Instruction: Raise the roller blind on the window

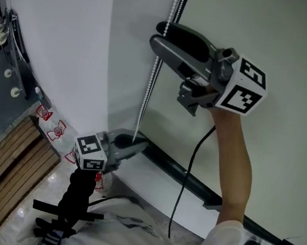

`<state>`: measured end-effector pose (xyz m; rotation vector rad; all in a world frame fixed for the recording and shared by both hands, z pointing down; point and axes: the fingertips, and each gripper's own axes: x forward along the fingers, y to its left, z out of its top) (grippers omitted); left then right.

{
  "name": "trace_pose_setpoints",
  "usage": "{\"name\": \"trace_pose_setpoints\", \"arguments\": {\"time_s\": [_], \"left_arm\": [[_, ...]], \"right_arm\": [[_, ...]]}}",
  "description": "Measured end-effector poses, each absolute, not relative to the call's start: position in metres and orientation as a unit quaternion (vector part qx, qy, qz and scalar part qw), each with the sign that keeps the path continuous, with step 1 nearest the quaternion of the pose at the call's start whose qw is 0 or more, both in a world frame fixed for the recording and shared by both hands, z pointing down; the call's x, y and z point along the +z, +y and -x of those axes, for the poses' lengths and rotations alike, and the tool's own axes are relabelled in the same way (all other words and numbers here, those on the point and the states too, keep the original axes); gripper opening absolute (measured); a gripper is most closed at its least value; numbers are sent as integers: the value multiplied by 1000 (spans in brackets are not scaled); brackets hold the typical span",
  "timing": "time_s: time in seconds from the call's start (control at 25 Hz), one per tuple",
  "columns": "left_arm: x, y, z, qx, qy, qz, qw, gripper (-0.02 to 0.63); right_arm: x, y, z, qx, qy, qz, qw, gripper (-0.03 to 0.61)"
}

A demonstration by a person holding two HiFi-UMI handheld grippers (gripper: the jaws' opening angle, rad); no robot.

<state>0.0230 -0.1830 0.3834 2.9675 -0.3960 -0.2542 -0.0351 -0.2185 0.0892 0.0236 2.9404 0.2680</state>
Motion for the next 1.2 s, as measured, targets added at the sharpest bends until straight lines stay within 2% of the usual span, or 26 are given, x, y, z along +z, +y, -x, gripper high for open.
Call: {"name": "trace_pose_setpoints", "arguments": {"time_s": [0.24, 0.4, 0.96, 1.2], "left_arm": [[386, -179, -22, -84, -132, -985, 68, -2], [387, -176, -22, -84, -132, -985, 68, -2], [393, -179, -22, -84, -130, -985, 80, -2], [381, -181, -24, -86, -129, -985, 81, -2]], "right_arm": [[73, -215, 35, 103, 989, -2, 111, 120], [68, -211, 33, 105, 987, 5, 121, 21], [81, -208, 32, 67, 992, -1, 108, 15], [106, -204, 38, 66, 996, 2, 68, 15]]}}
